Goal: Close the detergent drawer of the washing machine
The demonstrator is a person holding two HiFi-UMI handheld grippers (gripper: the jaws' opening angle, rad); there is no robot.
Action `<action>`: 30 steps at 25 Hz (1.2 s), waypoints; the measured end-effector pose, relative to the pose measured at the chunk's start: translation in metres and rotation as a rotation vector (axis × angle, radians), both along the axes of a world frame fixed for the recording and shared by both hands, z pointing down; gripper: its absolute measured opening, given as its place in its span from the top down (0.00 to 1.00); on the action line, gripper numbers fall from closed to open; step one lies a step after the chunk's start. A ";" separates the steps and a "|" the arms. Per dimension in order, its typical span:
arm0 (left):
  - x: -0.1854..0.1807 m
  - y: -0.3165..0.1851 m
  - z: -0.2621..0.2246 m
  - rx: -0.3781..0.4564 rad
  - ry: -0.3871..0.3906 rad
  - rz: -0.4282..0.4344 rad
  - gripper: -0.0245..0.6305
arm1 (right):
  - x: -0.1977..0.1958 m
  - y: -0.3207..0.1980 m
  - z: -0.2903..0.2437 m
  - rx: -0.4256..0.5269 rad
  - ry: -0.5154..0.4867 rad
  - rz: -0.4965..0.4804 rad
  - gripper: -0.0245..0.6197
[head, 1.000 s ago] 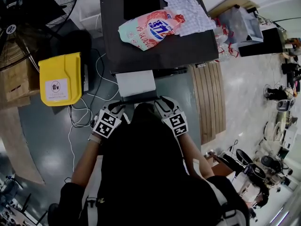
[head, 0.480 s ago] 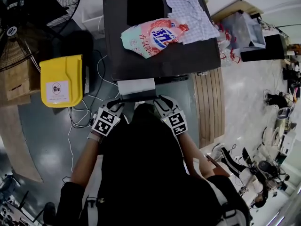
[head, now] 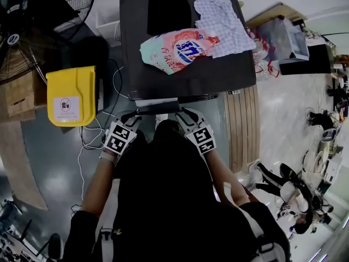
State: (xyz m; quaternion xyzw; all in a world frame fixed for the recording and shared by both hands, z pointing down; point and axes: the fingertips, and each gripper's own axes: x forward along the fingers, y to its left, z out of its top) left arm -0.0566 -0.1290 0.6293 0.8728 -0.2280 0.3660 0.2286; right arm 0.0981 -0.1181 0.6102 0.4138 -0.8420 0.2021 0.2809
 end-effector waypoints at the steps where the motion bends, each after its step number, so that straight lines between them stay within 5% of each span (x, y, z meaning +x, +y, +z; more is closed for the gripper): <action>1: 0.000 -0.003 0.000 0.001 0.000 -0.005 0.82 | 0.000 -0.003 0.000 0.000 -0.001 -0.003 0.76; 30: -0.005 -0.046 0.002 0.021 0.027 -0.113 0.80 | -0.004 -0.043 0.002 -0.055 0.013 0.122 0.74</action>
